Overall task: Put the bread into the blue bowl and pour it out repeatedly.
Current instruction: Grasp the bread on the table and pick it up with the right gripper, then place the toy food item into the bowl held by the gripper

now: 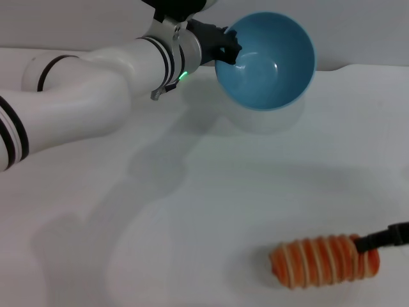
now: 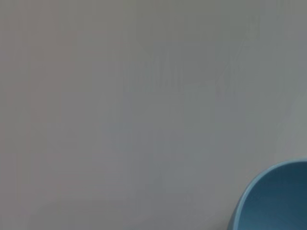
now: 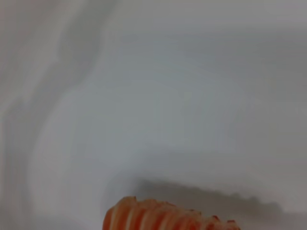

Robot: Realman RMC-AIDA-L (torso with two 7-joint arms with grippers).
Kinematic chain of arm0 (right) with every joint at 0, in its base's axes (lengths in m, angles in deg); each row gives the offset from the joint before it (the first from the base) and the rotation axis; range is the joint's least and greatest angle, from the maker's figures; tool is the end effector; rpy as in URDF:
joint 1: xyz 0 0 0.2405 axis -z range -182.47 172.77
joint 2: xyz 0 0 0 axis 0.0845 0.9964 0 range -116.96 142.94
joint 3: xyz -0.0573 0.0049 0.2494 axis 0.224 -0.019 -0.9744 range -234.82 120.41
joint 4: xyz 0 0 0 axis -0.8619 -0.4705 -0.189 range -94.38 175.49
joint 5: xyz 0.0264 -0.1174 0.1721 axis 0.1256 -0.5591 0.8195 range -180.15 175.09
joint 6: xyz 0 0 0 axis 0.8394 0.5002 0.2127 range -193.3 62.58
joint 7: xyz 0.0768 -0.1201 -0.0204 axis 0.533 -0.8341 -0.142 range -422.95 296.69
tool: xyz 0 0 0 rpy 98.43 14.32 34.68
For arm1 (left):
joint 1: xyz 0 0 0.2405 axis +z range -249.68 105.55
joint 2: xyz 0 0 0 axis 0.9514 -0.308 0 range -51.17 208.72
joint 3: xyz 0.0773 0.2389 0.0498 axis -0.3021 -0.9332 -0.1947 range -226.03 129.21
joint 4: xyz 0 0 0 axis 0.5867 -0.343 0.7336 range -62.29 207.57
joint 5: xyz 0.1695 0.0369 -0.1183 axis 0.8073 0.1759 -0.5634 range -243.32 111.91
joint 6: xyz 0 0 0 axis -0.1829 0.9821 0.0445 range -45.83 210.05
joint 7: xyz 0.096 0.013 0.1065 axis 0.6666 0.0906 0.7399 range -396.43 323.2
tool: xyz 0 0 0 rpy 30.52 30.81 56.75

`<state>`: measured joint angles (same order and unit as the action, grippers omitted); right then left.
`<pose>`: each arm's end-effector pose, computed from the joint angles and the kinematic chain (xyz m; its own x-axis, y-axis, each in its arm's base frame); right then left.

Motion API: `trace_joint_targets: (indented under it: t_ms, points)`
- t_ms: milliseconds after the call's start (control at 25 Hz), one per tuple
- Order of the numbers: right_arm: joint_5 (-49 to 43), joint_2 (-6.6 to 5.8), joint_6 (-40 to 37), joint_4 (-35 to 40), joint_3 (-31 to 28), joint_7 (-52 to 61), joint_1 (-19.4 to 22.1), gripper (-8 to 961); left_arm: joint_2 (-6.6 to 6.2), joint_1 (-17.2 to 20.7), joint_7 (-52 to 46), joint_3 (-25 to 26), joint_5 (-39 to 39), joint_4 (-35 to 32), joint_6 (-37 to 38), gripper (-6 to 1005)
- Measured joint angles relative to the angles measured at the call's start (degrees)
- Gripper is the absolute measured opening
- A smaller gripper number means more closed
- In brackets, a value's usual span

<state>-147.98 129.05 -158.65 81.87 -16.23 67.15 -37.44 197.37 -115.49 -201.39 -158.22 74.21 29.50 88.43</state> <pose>0.3113 0.3065 0.0091 0.3097 -0.9507 -0.0149 -0.9490 -0.3080 -0.0668 -0.1539 0.4423 -0.0869 0.8643 0.3238 0.3850 0.5026 -0.5258 -0.6862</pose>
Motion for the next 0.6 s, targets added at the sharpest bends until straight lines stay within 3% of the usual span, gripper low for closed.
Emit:
trace_joint_targets:
  t_ms: [360,600]
  points:
    - [3.0,-0.46,-2.4,7.8,-6.6,-2.2,-0.3,167,-0.15,-0.9,0.1,0.6,0.0,0.8,1.5,-1]
    - [3.6,-1.55,-2.5,14.0,-16.0,-2.4,-0.6,131,-0.28,-3.1,0.3,2.3,0.2,1.2,7.1,-1]
